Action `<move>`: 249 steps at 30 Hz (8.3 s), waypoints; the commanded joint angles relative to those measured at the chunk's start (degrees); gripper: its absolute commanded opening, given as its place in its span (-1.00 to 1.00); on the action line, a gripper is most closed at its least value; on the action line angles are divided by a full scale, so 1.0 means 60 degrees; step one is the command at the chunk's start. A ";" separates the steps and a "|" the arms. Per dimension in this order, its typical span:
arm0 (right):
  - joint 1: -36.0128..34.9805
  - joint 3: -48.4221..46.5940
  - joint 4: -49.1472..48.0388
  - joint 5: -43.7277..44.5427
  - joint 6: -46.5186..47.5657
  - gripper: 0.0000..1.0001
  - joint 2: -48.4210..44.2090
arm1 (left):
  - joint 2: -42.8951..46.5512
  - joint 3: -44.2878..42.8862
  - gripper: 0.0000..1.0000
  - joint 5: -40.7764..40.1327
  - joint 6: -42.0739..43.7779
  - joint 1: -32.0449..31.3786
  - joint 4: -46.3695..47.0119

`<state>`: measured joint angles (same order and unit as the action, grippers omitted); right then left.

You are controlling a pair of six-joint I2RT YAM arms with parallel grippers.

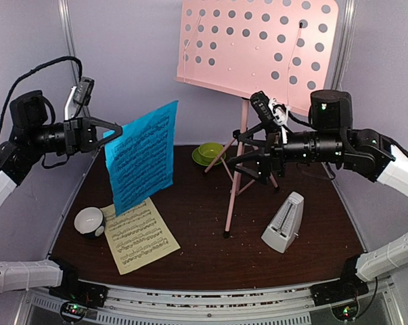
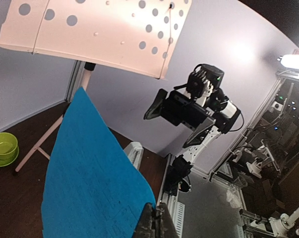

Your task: Set up the instrument practice props

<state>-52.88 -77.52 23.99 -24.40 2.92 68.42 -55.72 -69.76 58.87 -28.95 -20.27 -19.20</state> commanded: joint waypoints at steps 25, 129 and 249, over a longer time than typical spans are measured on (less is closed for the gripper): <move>0.0047 0.0405 -0.3173 -0.2288 -0.1402 0.94 0.0700 | 0.0109 -0.1363 -1.00 0.1437 -0.3382 -0.2006 0.3391; 0.0104 0.7240 -0.8029 0.3089 -1.0587 1.00 -0.3470 | -0.1690 -0.0410 -1.00 -0.6294 -0.5469 -0.4638 0.6257; 0.0310 -1.1379 0.0603 0.7054 -0.1981 -1.00 0.5132 | -0.9553 -1.1885 -0.71 -0.8550 0.4316 -0.2774 0.0791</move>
<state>-51.33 -144.53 29.17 16.86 -10.20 98.52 -112.25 -139.31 7.16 -2.24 -37.34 -18.83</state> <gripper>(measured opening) 0.009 0.186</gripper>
